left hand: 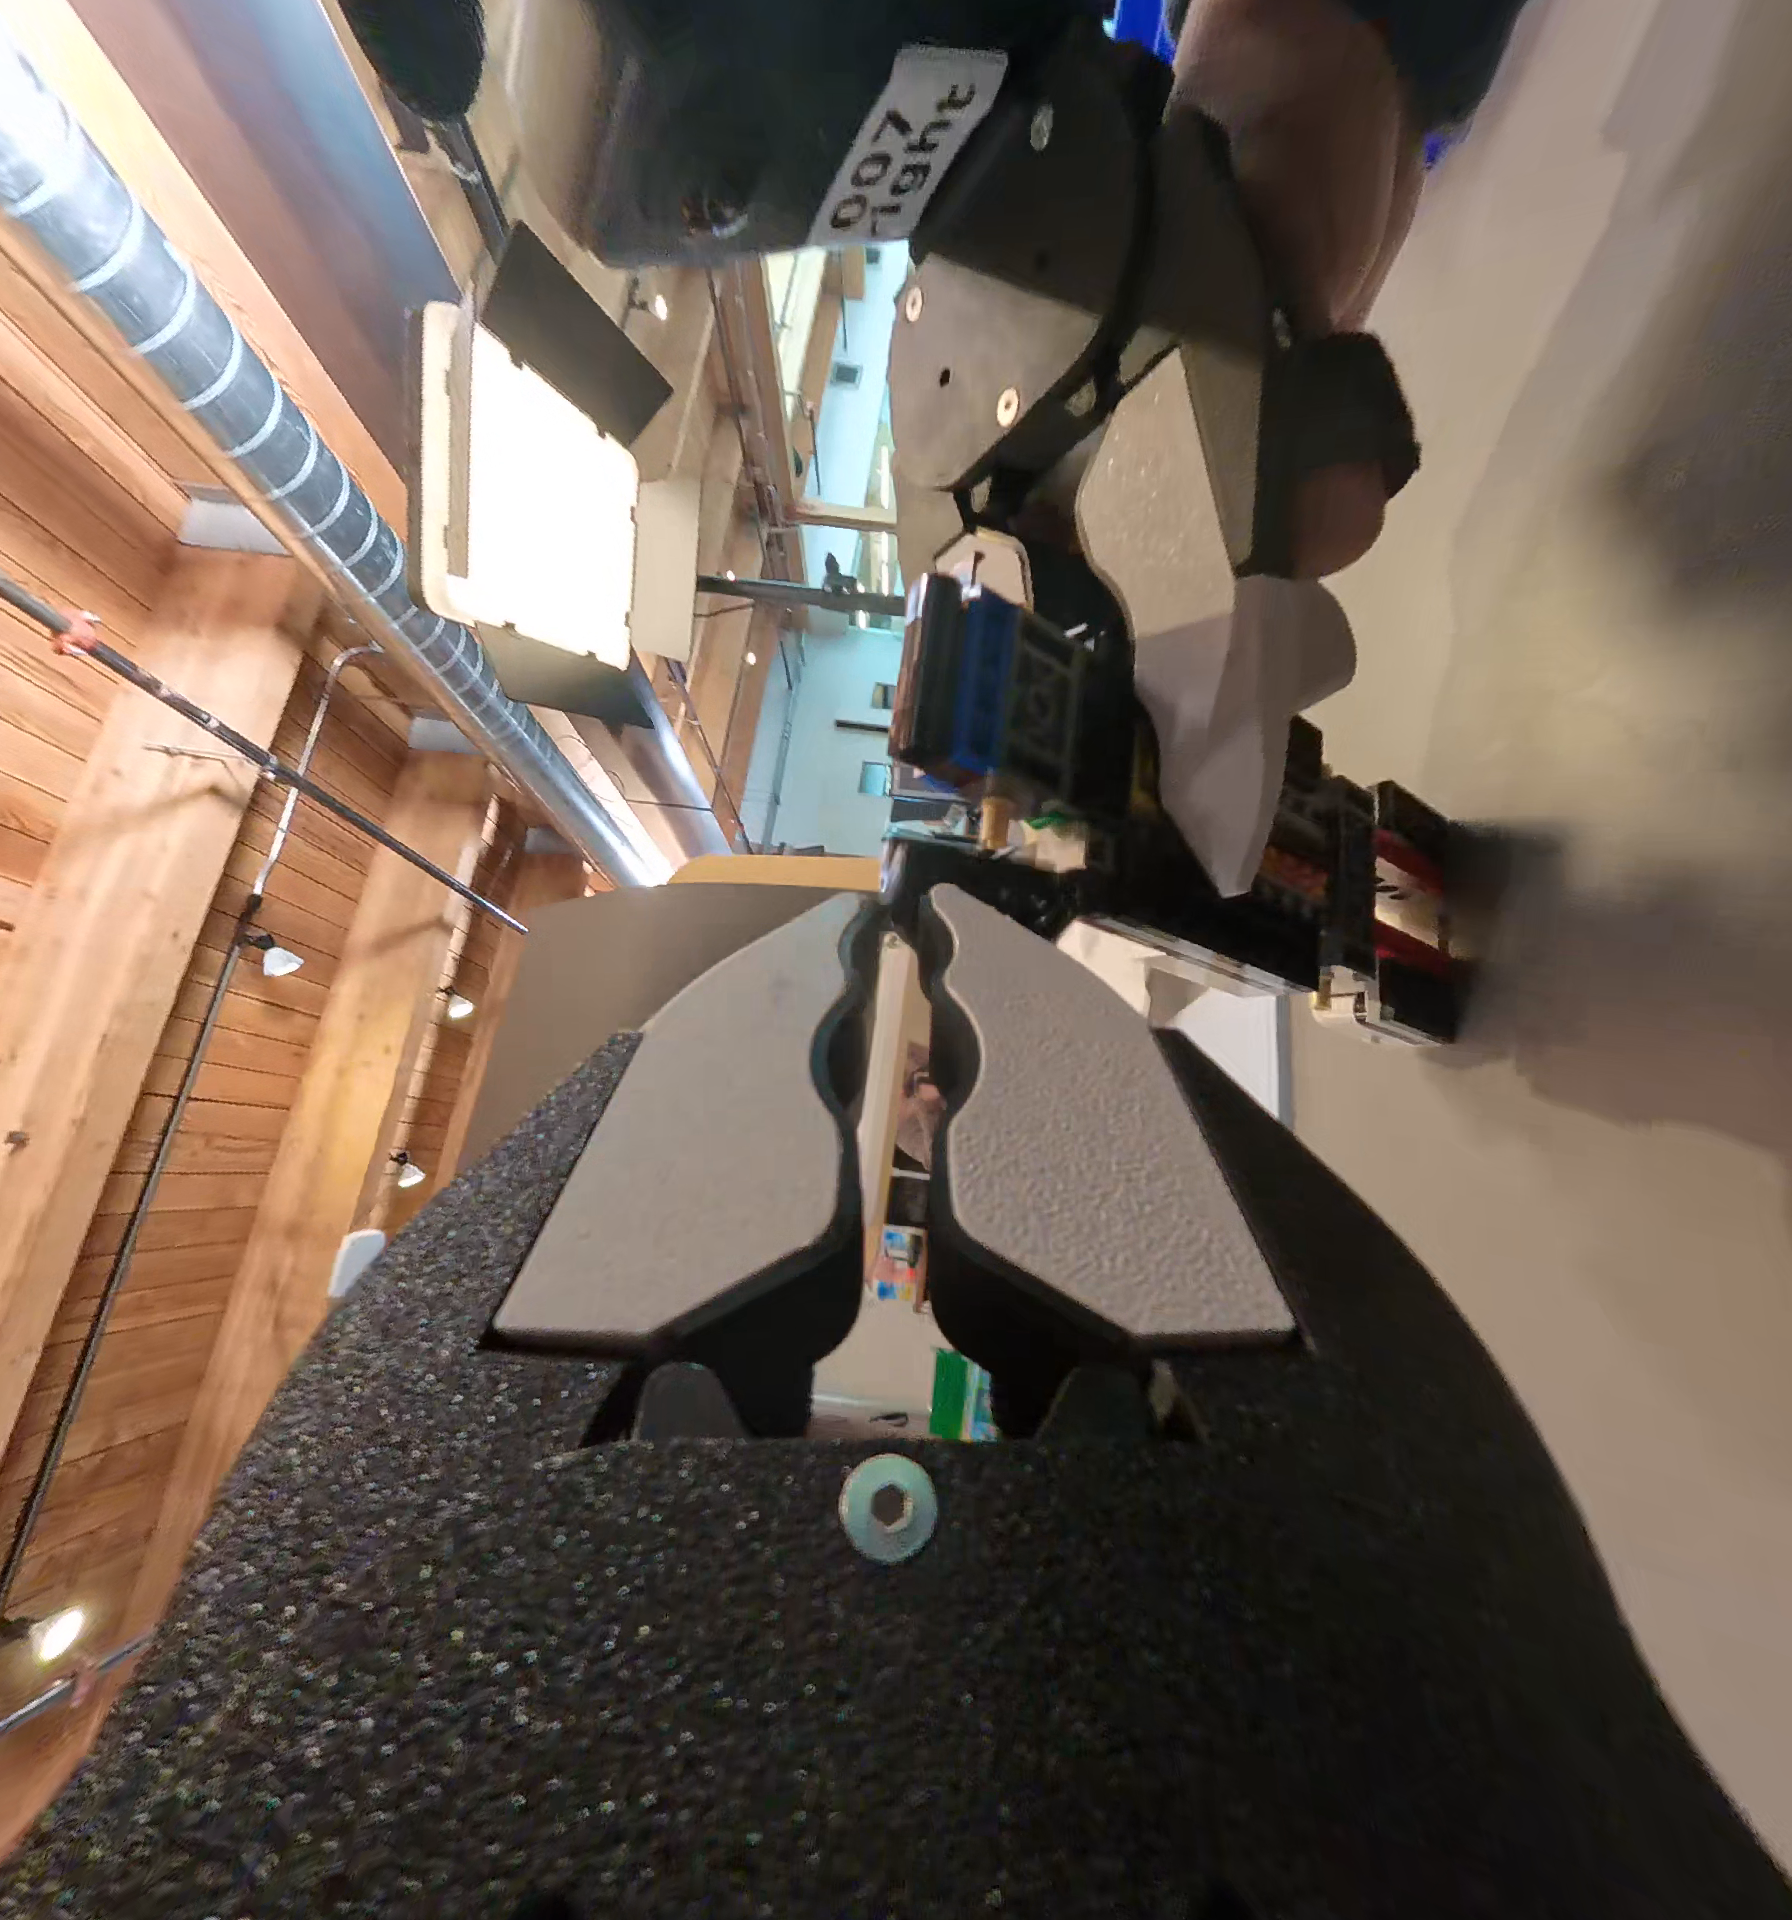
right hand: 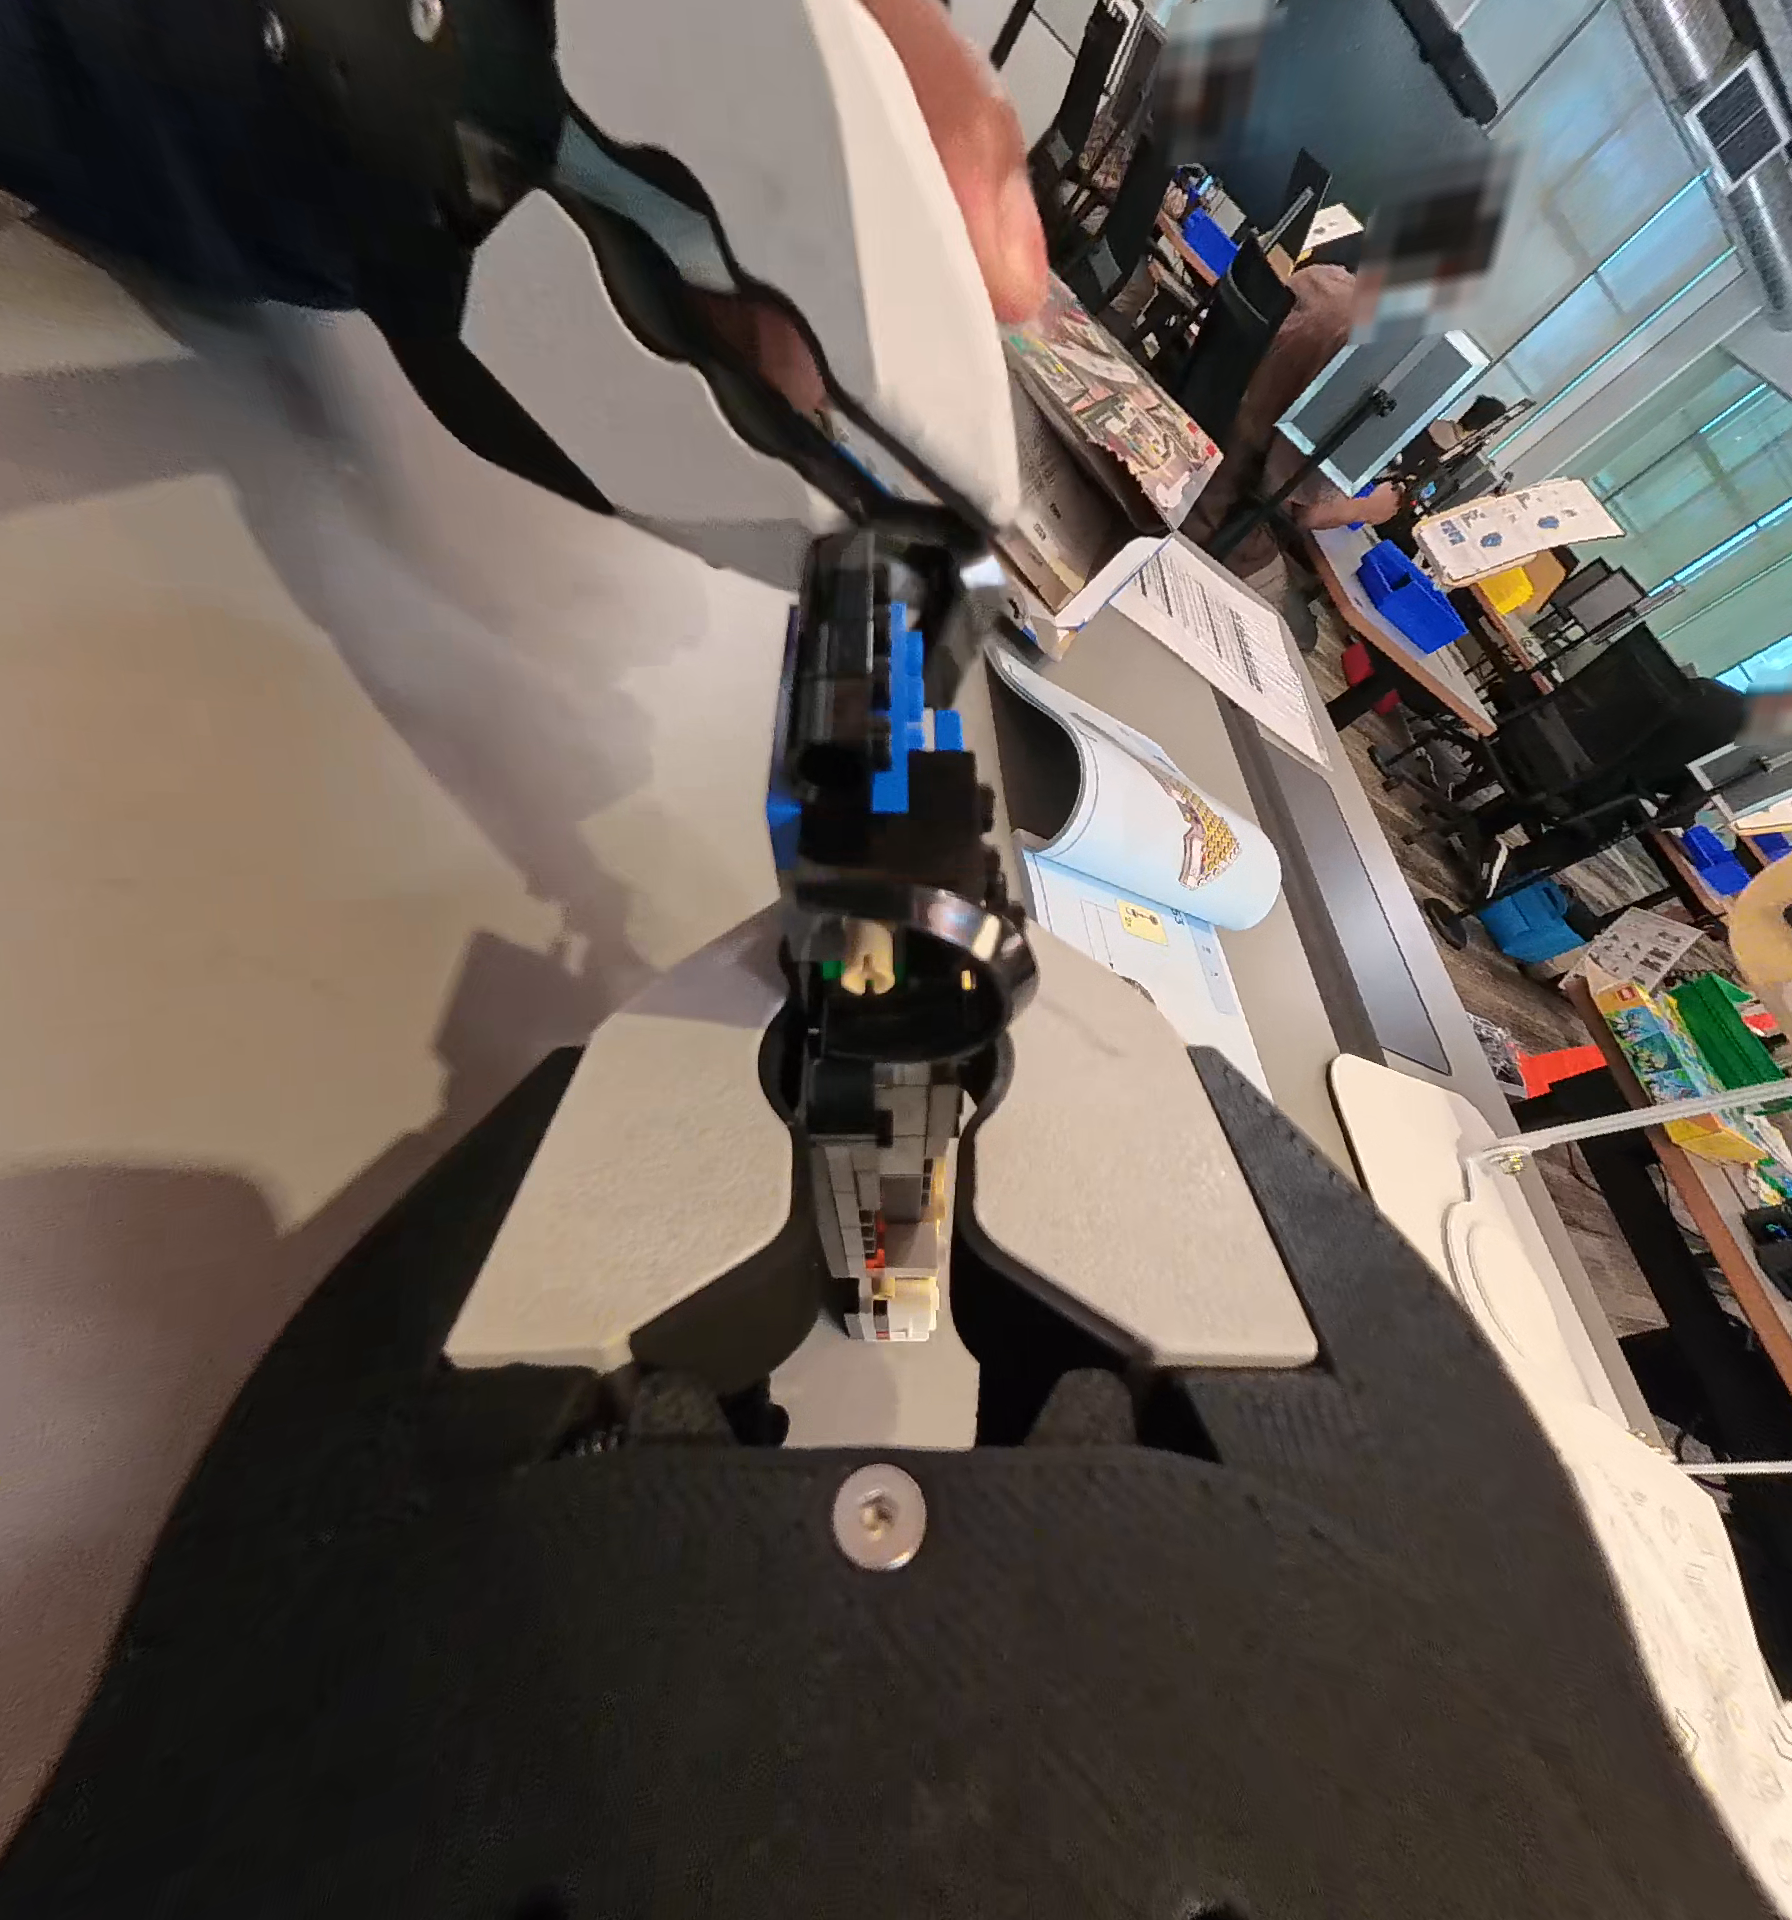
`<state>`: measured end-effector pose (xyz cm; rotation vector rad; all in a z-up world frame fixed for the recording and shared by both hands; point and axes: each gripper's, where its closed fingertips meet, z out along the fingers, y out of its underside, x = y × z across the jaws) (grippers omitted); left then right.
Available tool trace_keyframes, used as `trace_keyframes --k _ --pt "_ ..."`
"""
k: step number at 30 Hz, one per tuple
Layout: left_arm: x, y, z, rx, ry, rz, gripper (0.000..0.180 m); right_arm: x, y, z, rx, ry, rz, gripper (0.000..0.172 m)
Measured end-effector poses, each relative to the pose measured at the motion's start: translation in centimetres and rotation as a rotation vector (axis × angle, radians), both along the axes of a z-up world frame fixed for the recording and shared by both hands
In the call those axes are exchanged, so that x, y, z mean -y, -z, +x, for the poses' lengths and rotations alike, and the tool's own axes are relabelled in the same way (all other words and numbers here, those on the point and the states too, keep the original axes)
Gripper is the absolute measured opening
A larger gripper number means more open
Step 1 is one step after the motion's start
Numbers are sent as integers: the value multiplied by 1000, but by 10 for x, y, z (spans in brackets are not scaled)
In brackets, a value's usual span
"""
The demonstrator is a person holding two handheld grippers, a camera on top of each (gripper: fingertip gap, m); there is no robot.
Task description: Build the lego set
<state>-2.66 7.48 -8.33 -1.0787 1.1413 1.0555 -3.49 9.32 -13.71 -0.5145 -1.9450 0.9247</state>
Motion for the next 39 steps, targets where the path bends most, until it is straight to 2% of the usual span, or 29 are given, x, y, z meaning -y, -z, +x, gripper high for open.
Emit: trace_keyframes --k 6,11,16,32,39 --pt "1 -4 10 -51 17 52 6 4 1 0 -10 -8 13 24" --pt "3 -5 16 -33 72 67 6 6 0 2 -8 -23 -1 24" --pt "5 -3 22 50 155 22 7 9 0 3 -17 -39 -3 24" --pt "10 2 30 348 364 -292 18 14 -1 6 -34 -68 -13 24" --pt "12 2 33 583 480 -362 22 14 -2 6 -48 -73 -22 24"
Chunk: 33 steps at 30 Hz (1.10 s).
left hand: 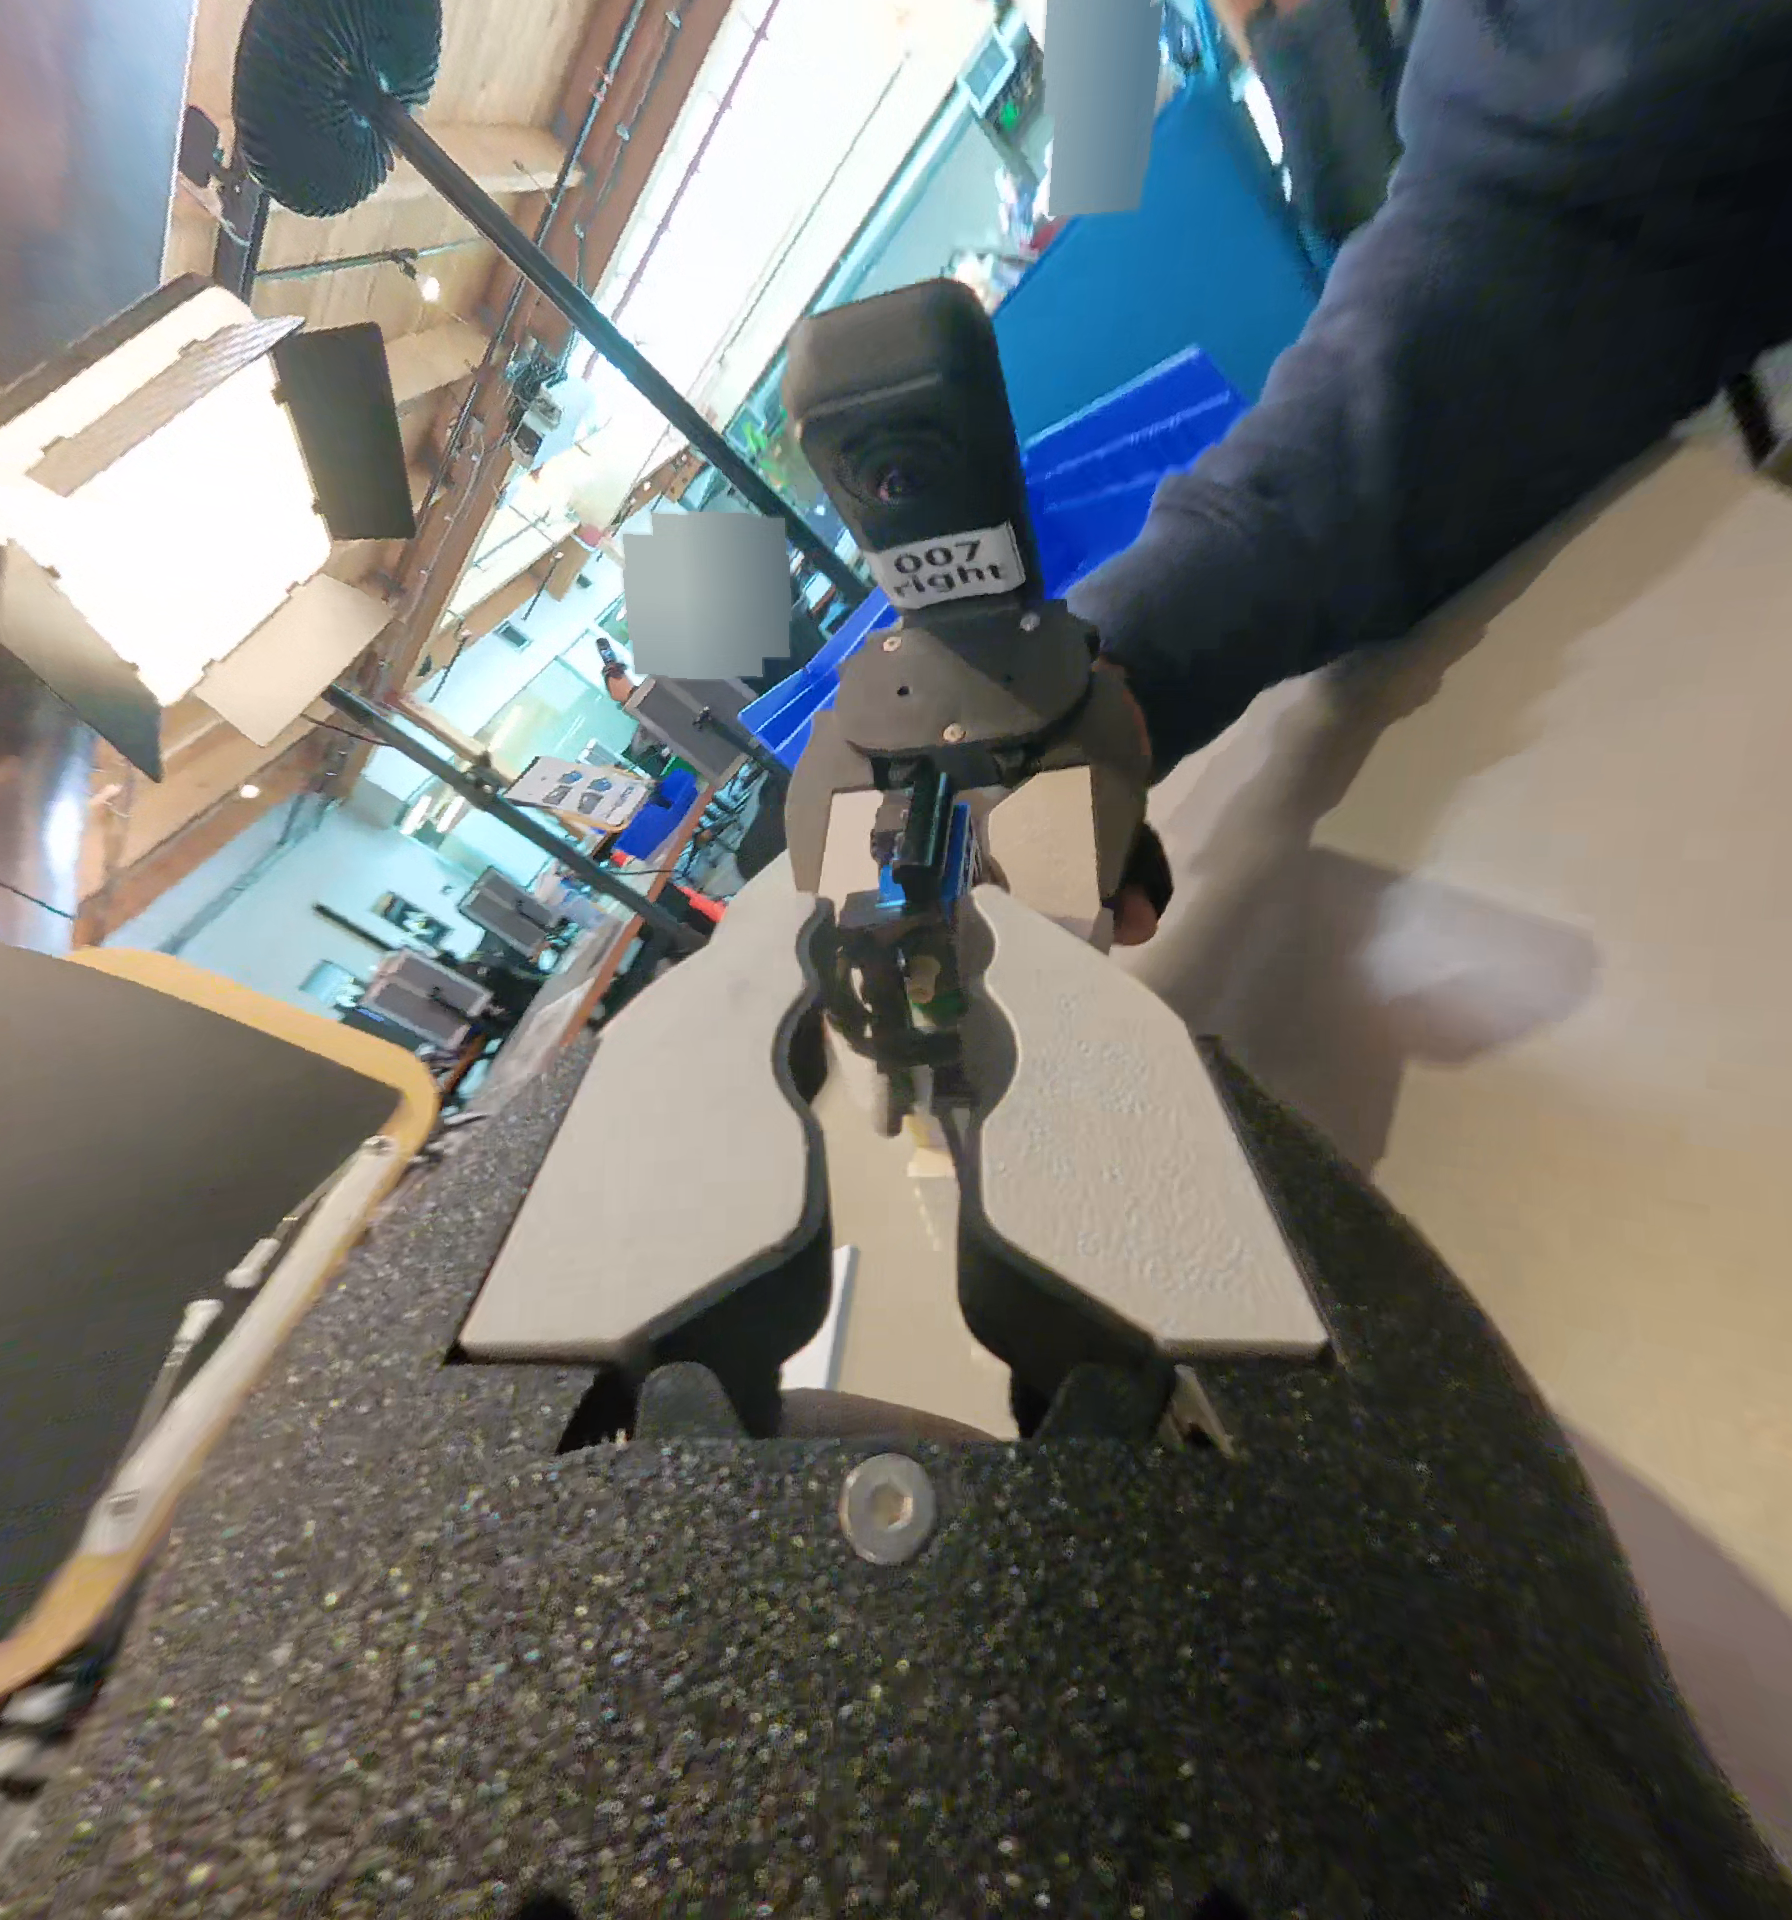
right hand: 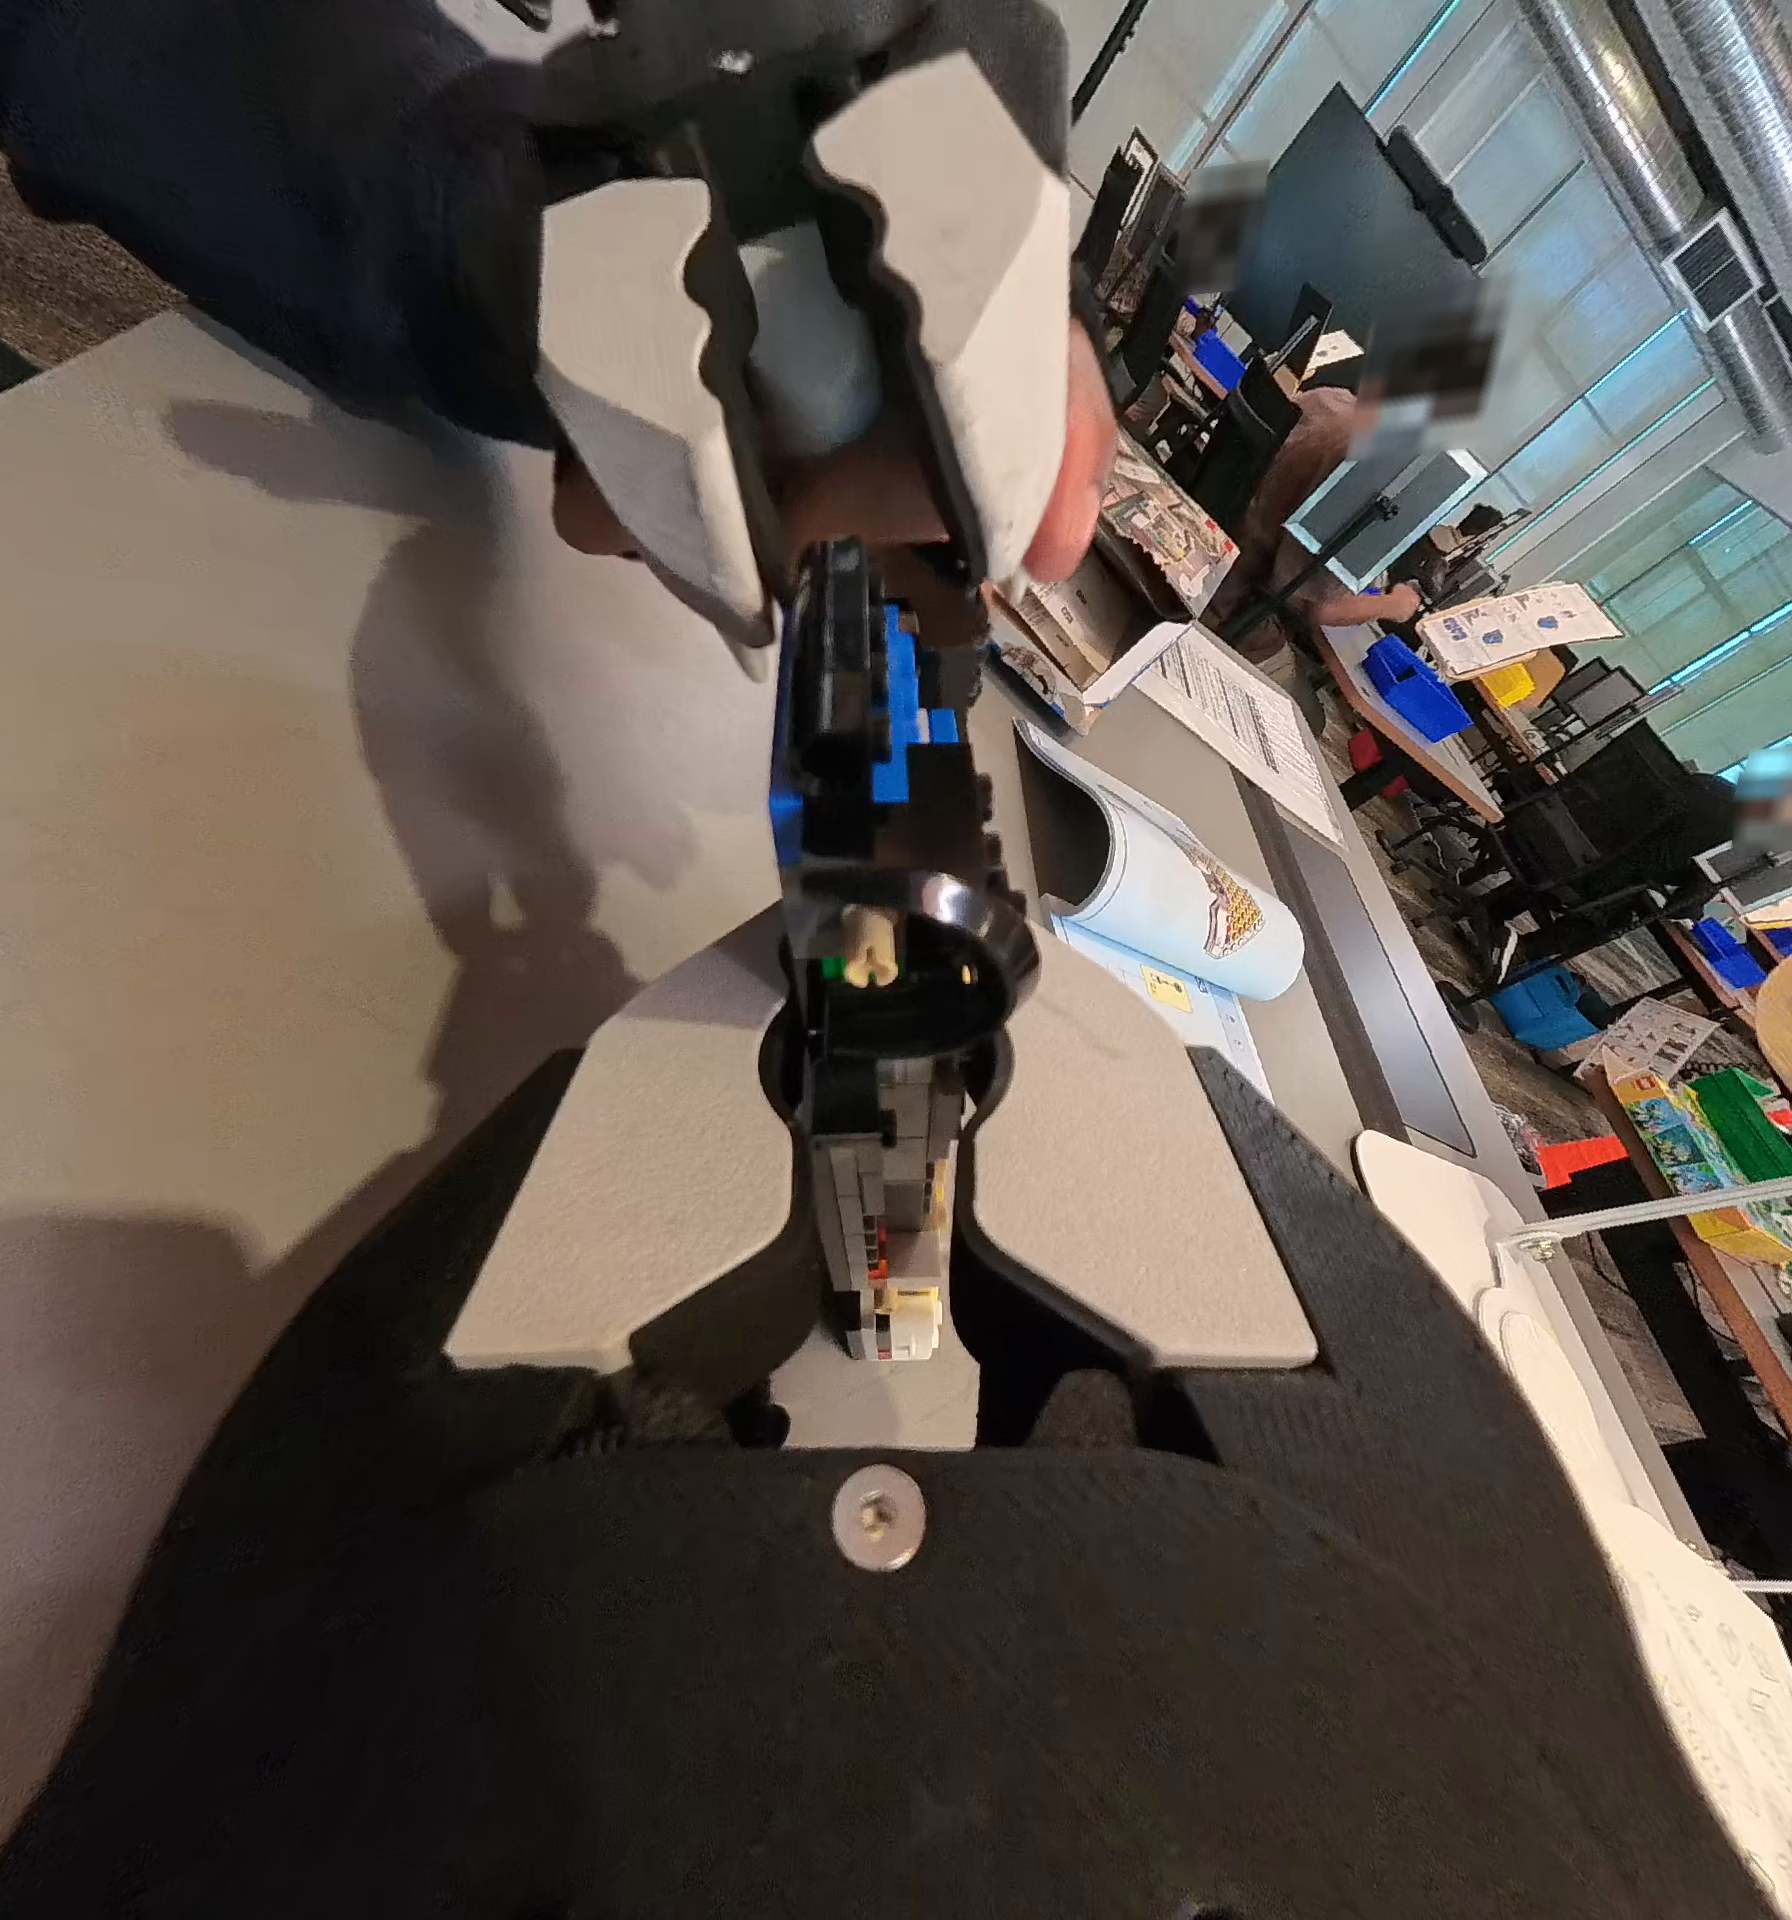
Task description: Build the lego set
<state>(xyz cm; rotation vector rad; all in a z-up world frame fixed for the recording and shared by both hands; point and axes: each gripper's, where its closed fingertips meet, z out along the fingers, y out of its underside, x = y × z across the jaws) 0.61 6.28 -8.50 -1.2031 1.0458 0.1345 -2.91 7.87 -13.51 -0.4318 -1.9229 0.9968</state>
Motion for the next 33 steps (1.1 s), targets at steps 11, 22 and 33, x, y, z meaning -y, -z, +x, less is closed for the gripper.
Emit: trace_keyframes --k 11,22,33 --pt "5 1 -1 225 87 -73 25 1 -1 0 -33 -2 6 24" --pt "10 0 4 470 243 -205 26 5 1 2 -57 -16 27 24" --pt "10 12 3 334 200 -194 25 9 2 6 -79 -23 57 24"
